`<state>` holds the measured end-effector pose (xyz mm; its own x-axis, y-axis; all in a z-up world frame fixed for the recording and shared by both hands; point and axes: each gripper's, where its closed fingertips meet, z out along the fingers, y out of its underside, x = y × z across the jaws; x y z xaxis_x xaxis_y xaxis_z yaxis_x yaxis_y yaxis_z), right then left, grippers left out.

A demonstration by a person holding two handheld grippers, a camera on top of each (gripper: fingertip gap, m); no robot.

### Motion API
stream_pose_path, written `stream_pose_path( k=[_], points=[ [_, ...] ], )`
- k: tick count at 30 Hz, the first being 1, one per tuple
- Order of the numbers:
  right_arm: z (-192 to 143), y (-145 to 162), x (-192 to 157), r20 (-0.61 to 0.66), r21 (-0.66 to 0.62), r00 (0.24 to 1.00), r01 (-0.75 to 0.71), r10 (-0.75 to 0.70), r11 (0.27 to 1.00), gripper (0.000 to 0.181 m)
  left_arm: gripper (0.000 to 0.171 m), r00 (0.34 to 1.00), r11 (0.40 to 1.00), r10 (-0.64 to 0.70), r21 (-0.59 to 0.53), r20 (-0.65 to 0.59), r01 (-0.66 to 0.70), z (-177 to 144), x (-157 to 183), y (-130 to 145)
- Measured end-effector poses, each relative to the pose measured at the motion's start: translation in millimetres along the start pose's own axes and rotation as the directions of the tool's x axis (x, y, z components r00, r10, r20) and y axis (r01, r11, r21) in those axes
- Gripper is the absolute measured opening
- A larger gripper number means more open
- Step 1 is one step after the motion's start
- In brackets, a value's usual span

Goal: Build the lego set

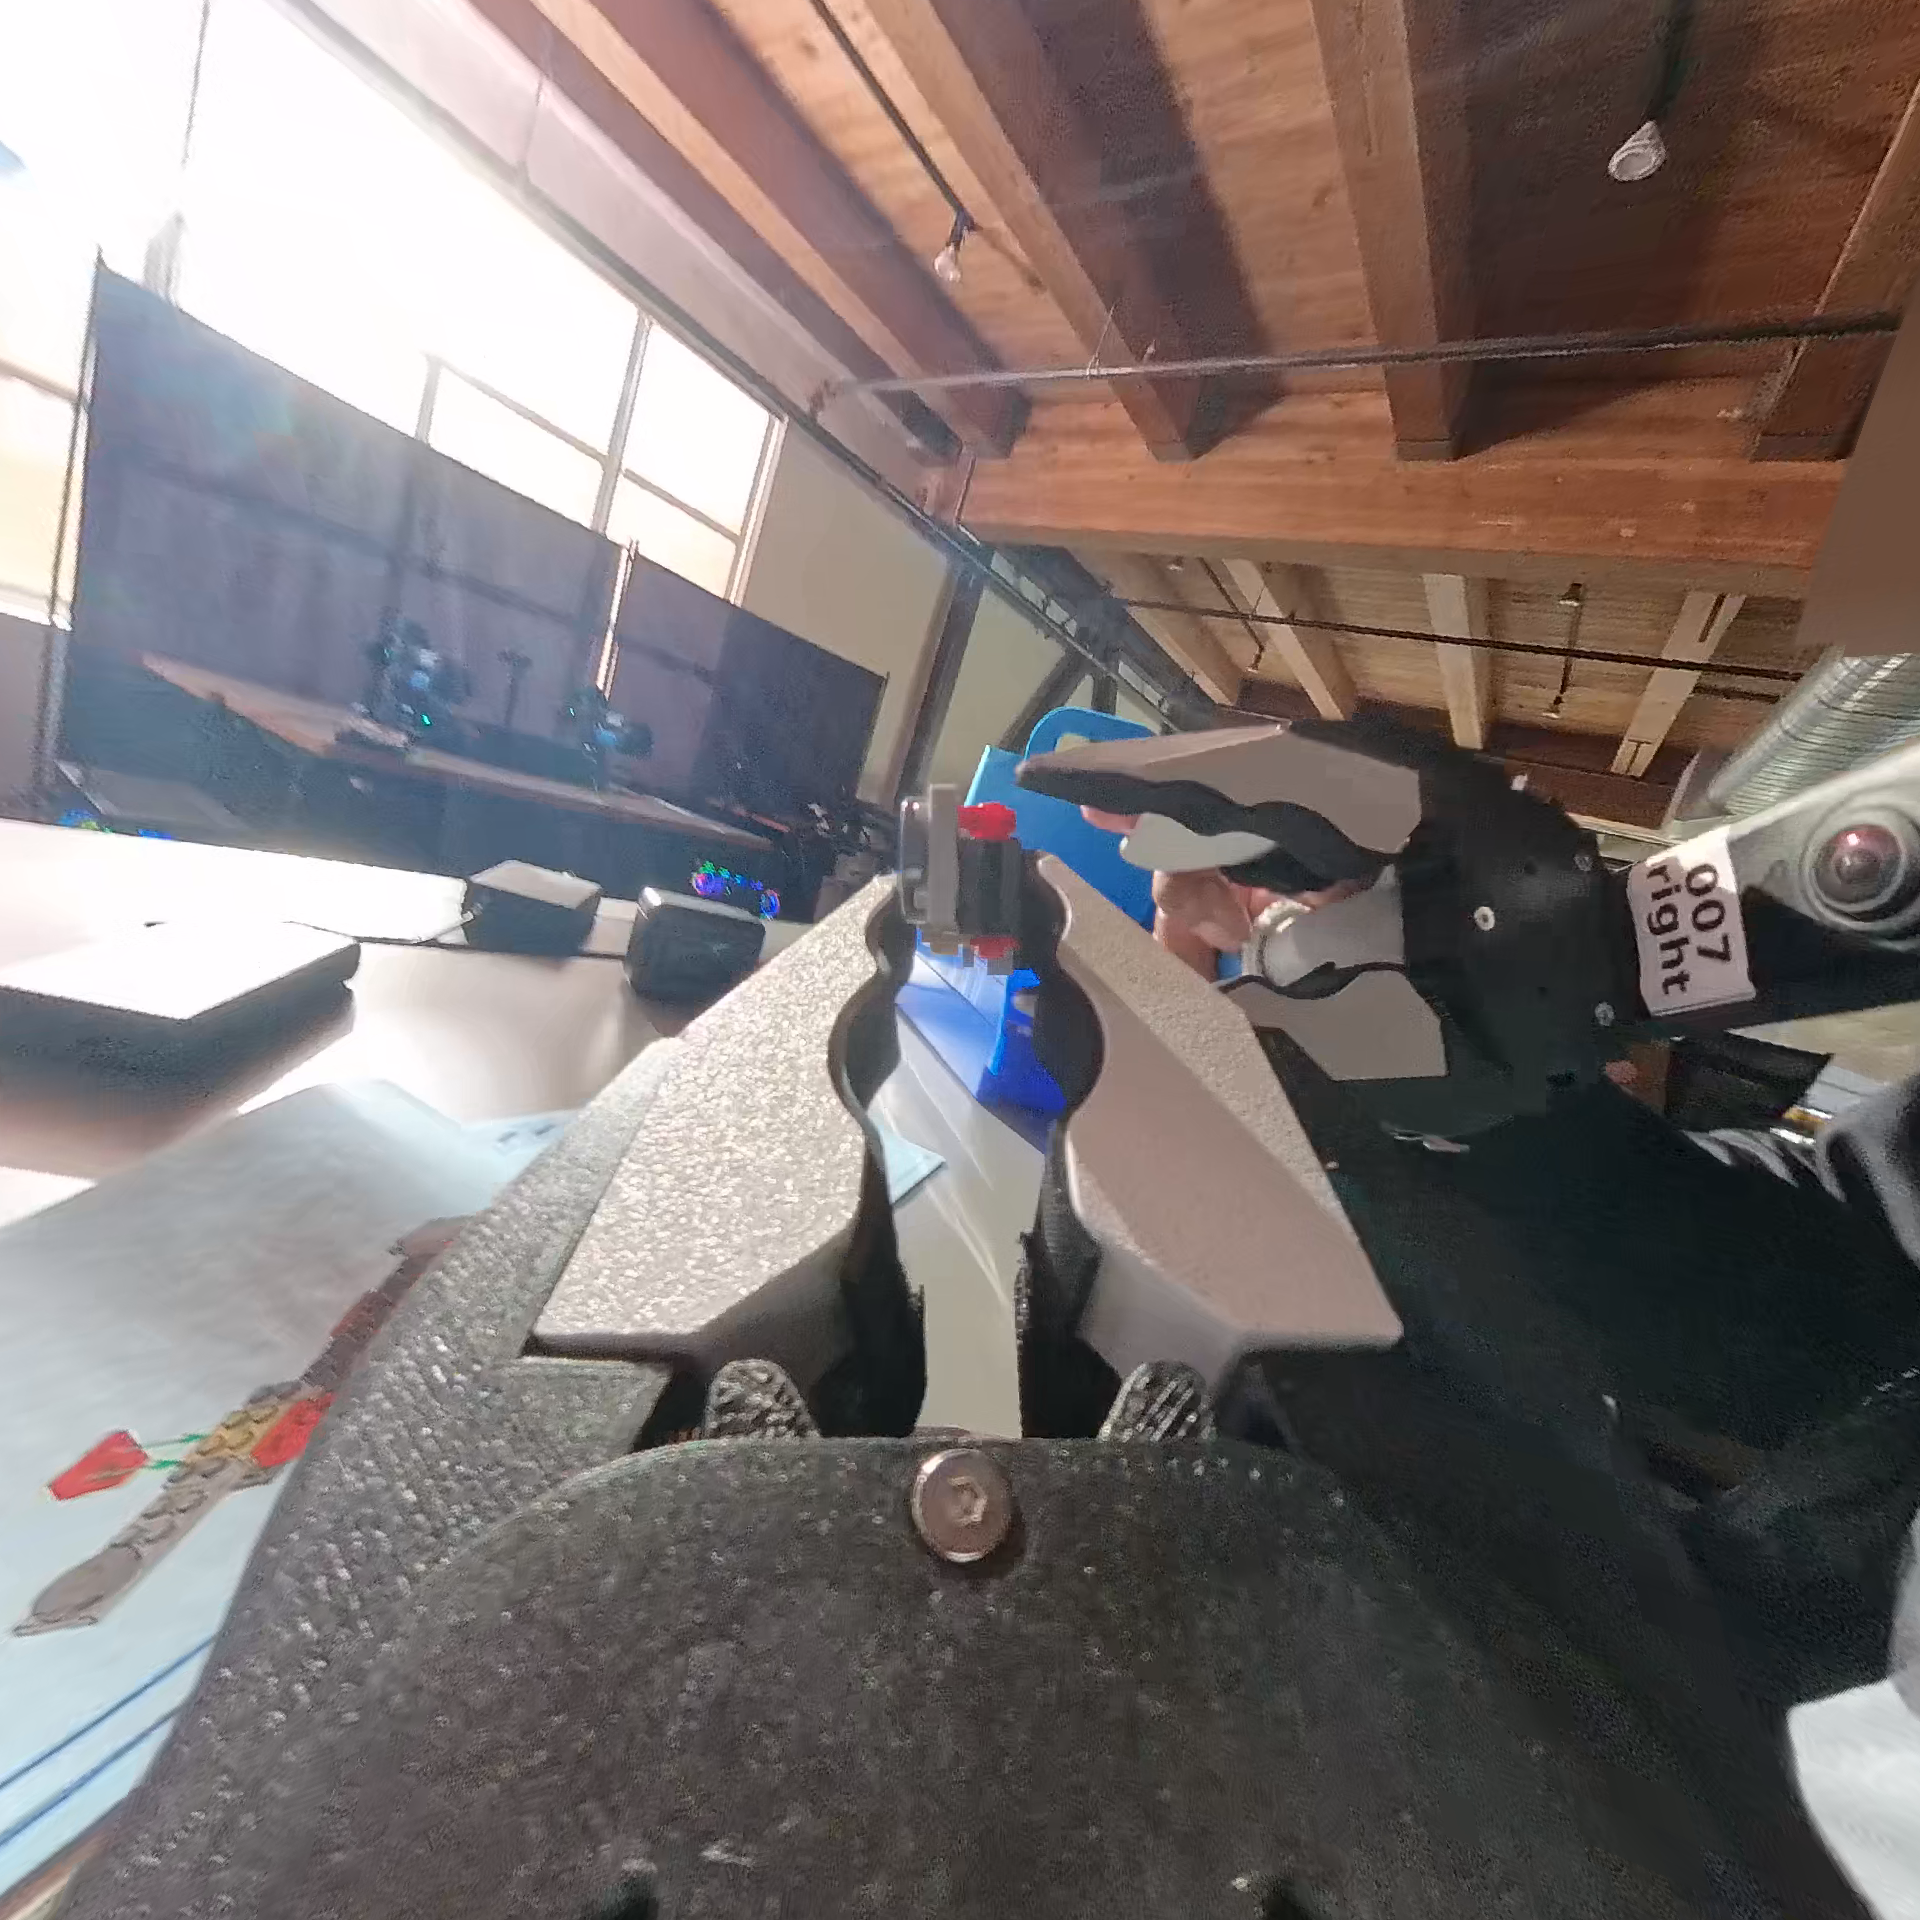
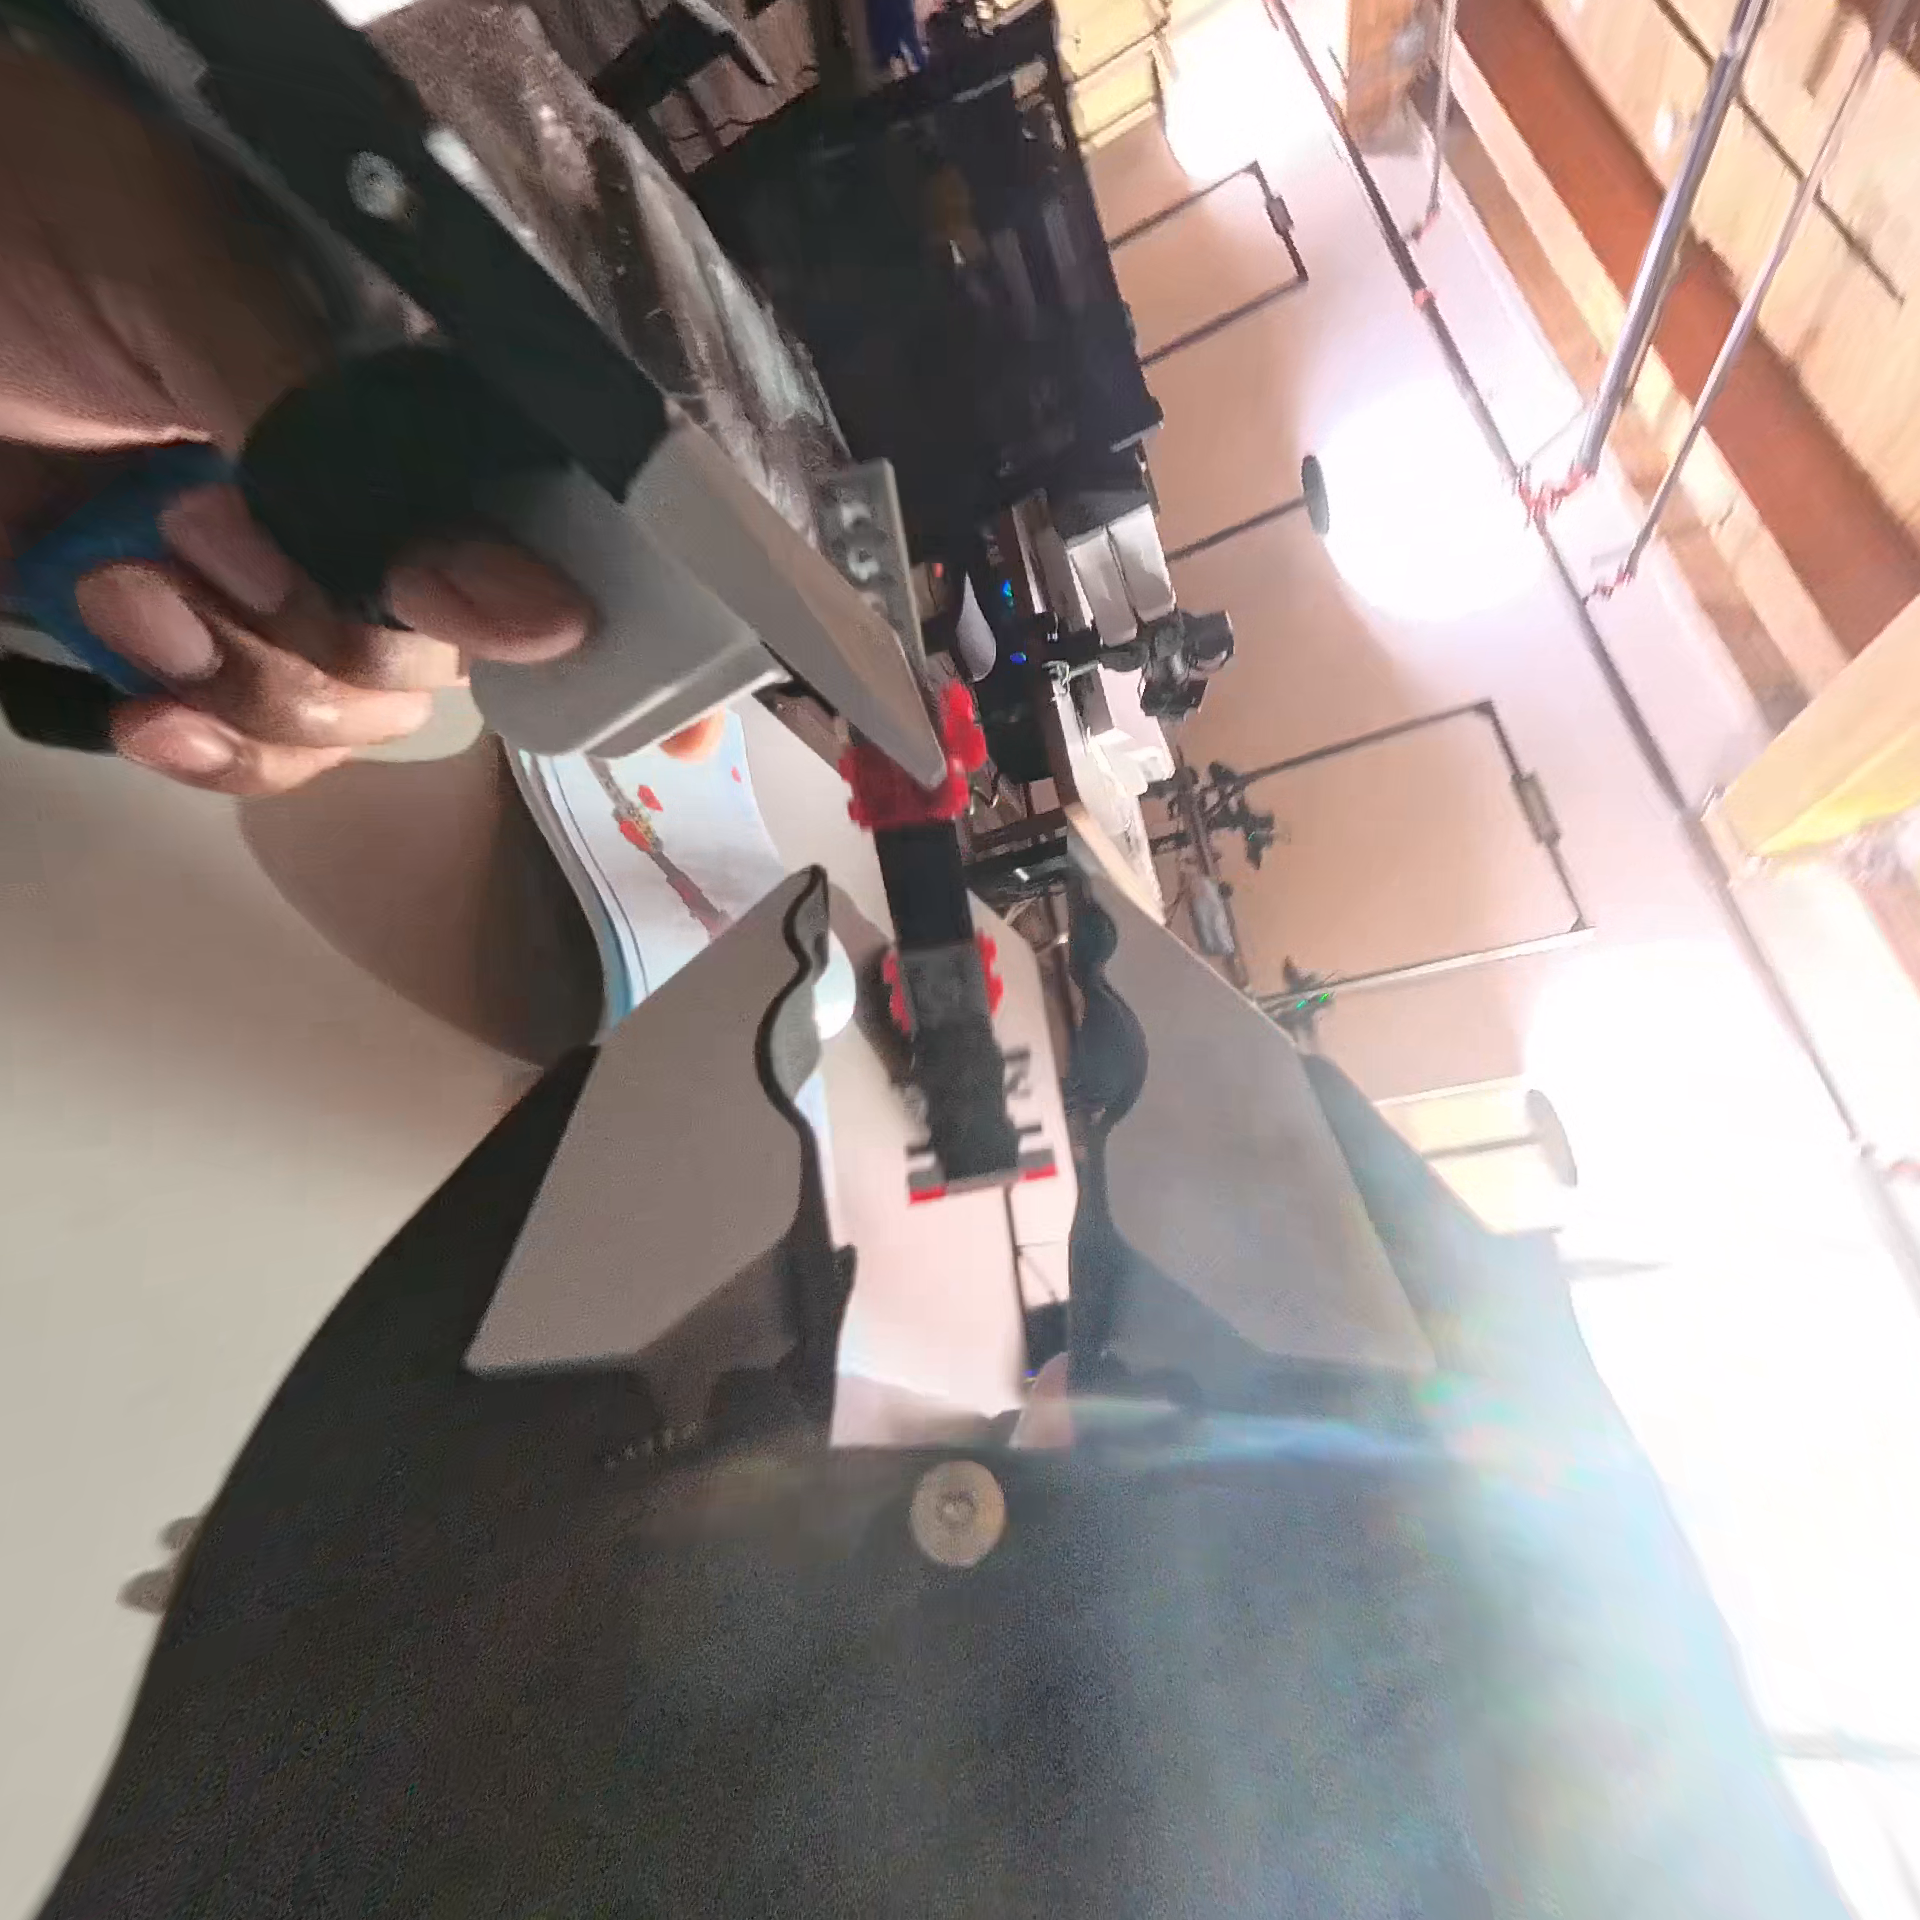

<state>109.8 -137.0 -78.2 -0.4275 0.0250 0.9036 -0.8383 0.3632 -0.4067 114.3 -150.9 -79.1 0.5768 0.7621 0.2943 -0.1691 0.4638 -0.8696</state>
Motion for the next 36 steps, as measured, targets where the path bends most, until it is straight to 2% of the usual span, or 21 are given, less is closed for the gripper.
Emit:
stream_pose_path(
  k=[3, 5, 7, 9, 11, 14, 16, 18, 22, 26, 30, 31, 33, 36],
  points=[
    [-13.2, 8.2, 5.4, 0.003, -0.013, 0.964, -0.267, 0.268, 0.963, 0.049, 0.020, 0.998, 0.996, 0.069, 0.048, 0.006, -0.069, -3.0, 2.3, -10.3],
    [-20.9, 8.7, -0.7, 0.081, -0.012, 0.840, -0.537, 0.536, 0.844, 0.047, 0.020, 0.991, 0.989, 0.135, 0.061, 0.018, -0.136, -3.3, 5.3, -13.8],
    [-28.0, 5.2, -9.7, 0.189, -0.026, 0.618, -0.774, 0.763, 0.633, 0.046, 0.020, 0.975, 0.973, 0.222, 0.066, 0.029, -0.223, -2.3, 11.3, -15.4],
    [-33.2, 0.1, -17.3, 0.293, -0.068, 0.326, -0.931, 0.899, 0.360, 0.045, 0.020, 0.950, 0.948, 0.309, 0.065, 0.037, -0.311, -0.5, 18.7, -15.0],
    [-36.8, -4.2, -20.3, 0.370, -0.107, 0.078, -0.986, 0.926, 0.126, 0.046, 0.020, 0.917, 0.915, 0.396, 0.064, 0.044, -0.398, 1.9, 26.9, -13.7],
    [-42.7, -10.8, -14.7, 0.466, -0.147, -0.205, -0.977, 0.861, -0.154, 0.047, 0.020, 0.858, 0.857, 0.511, 0.057, 0.046, -0.513, 5.7, 38.8, -9.5],
    [-46.7, -15.0, -9.9, 0.519, -0.185, -0.350, -0.937, 0.780, -0.297, 0.049, 0.020, 0.815, 0.814, 0.578, 0.046, 0.043, -0.579, 8.2, 45.6, -5.5],
    [-49.4, -16.5, -6.5, 0.551, -0.221, -0.451, -0.890, 0.702, -0.399, 0.051, 0.020, 0.777, 0.776, 0.629, 0.039, 0.037, -0.630, 10.2, 51.4, -1.8],
    [-52.8, -16.7, -6.0, 0.583, -0.284, -0.566, -0.814, 0.583, -0.506, 0.053, 0.020, 0.706, 0.705, 0.707, 0.037, 0.025, -0.708, 13.1, 61.6, 3.7],
    [-57.1, -16.7, -4.8, 0.611, -0.323, -0.622, -0.761, 0.490, -0.563, 0.052, 0.021, 0.639, 0.639, 0.769, 0.032, 0.004, -0.769, 16.0, 70.3, 11.3],
    [-59.4, -18.4, -10.7, 0.619, -0.356, -0.631, -0.756, 0.467, -0.550, 0.046, 0.021, 0.587, 0.586, 0.810, 0.041, -0.009, -0.809, 17.9, 78.3, 15.7],
    [-60.9, -18.4, -9.4, 0.630, -0.352, -0.628, -0.755, 0.457, -0.553, 0.040, 0.021, 0.577, 0.577, 0.817, 0.044, -0.015, -0.816, 18.1, 80.2, 16.9],
    [-63.8, -18.0, -6.8, 0.650, -0.338, -0.614, -0.761, 0.447, -0.554, 0.032, 0.021, 0.565, 0.565, 0.825, 0.041, -0.020, -0.824, 18.8, 81.1, 19.4],
    [-65.3, -17.0, -7.1, 0.665, -0.307, -0.580, -0.787, 0.471, -0.535, 0.032, 0.021, 0.562, 0.562, 0.827, 0.042, -0.025, -0.826, 19.8, 82.0, 21.0]
  ],
)
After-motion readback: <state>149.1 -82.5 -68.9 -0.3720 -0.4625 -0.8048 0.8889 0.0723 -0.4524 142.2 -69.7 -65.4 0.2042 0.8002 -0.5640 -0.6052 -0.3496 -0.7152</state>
